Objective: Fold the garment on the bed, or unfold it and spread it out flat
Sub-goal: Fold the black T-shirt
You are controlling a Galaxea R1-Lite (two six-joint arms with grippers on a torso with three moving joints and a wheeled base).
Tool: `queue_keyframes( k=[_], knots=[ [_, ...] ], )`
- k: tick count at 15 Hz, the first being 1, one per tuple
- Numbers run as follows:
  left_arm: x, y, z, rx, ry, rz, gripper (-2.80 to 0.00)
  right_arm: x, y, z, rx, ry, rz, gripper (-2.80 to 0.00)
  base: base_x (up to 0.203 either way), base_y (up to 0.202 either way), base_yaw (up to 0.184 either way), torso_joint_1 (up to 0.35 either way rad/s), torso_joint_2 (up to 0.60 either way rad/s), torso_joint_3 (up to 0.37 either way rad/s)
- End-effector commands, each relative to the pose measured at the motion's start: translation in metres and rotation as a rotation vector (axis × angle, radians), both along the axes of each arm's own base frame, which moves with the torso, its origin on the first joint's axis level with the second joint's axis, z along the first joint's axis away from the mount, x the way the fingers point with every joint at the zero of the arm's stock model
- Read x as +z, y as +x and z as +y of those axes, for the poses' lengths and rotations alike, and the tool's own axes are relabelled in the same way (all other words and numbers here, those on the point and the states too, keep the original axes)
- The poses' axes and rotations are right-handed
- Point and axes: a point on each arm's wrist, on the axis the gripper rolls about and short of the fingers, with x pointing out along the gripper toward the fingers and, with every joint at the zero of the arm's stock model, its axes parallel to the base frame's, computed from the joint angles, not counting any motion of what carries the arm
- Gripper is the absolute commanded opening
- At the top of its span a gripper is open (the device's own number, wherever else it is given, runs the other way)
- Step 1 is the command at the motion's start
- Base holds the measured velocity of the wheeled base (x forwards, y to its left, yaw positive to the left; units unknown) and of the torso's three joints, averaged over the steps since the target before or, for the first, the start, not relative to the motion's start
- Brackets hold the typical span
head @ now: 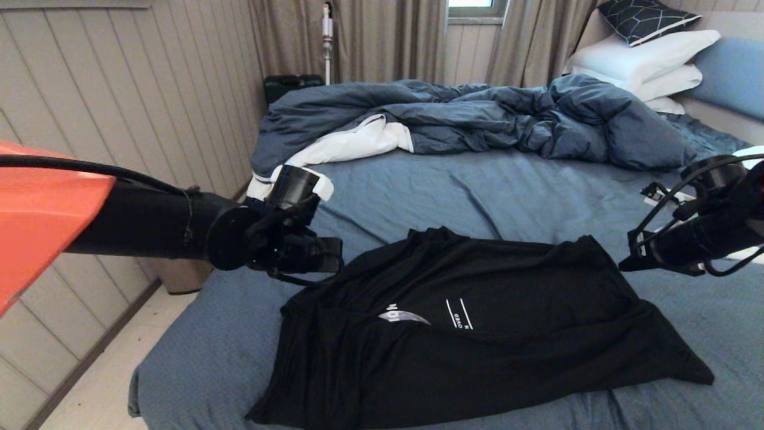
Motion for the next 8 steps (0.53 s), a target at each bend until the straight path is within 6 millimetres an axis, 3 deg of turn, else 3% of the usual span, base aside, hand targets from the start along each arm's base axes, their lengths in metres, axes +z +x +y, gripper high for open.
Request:
queue_keyframes(
  k=[1,2,3,8],
  knots=[
    [-0.02,0.008,-0.005,-0.011,0.032,0.023,-2.8,-0.001,0.0,0.0,0.002,0.002,0.004,-2.8,0.0,0.0,0.0,0.0,0.0,0.0],
    [-0.025,0.011,-0.008,-0.027,0.047,0.011,-2.8,-0.001,0.0,0.0,0.002,0.003,0.006,-2.8,0.0,0.0,0.0,0.0,0.0,0.0],
    [-0.028,0.01,-0.01,-0.029,0.055,0.004,0.0,-0.002,0.001,0.0,0.003,0.003,0.007,-2.8,0.0,0.0,0.0,0.0,0.0,0.0],
    [-0.029,-0.002,-0.027,-0.091,0.07,-0.006,0.0,-0.005,0.002,0.0,0.005,0.005,0.014,-2.8,0.0,0.0,0.0,0.0,0.0,0.0]
  ],
)
